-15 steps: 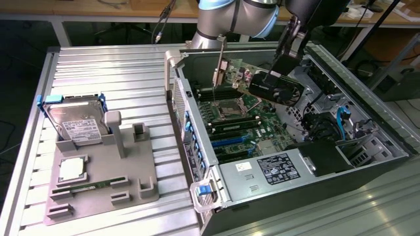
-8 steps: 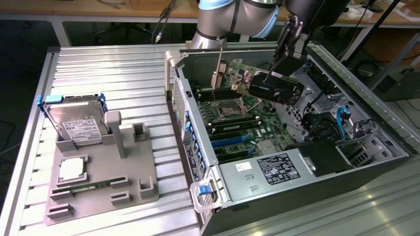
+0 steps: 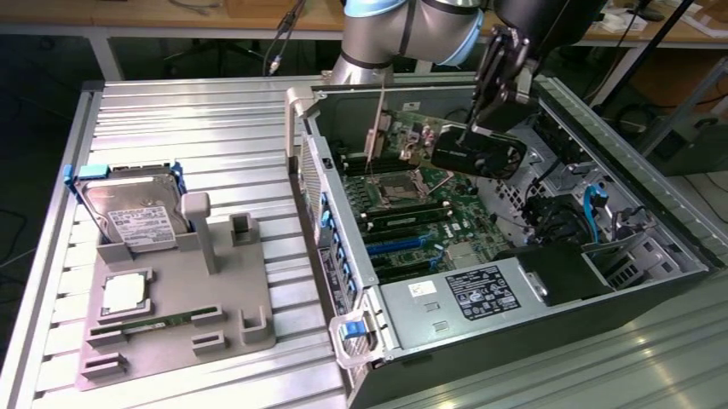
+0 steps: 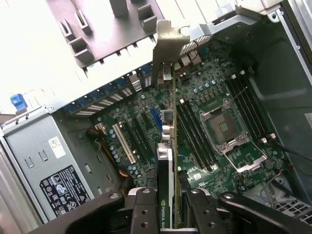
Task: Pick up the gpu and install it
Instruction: 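Insert the gpu into the slot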
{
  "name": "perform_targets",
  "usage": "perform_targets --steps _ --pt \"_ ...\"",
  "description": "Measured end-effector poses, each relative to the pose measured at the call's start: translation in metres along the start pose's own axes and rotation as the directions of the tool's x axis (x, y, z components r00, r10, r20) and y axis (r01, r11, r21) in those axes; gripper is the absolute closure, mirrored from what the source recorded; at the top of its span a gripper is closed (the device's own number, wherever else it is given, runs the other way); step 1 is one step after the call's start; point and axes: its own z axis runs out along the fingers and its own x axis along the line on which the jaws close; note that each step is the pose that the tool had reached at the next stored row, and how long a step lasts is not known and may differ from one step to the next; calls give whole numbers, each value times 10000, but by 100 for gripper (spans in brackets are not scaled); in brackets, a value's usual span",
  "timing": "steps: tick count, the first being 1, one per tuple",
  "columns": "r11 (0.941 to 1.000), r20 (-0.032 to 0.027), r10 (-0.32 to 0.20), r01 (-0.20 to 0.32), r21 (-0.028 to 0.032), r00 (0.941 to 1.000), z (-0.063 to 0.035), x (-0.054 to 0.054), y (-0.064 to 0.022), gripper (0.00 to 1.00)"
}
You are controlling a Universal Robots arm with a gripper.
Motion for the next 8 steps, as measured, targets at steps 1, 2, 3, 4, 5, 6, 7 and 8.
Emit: perform_targets --steps 1,2,3,4,5,6,7,8 --pt "10000 -6 -93 93 -1 10000 0 0 0 73" --pt "9998 -13 -203 203 -3 9998 0 0 0 73" --pt "9995 -20 -312 312 -5 9995 0 0 0 73" --pt "9991 -27 -422 422 -7 9991 0 0 0 73" --pt "9986 -33 -523 523 -9 9986 0 0 0 73" --pt "9977 -43 -681 681 -12 9977 0 0 0 73" --pt "9966 -52 -828 828 -15 9966 0 0 0 73" --pt "9956 -58 -937 937 -18 9956 0 0 0 73"
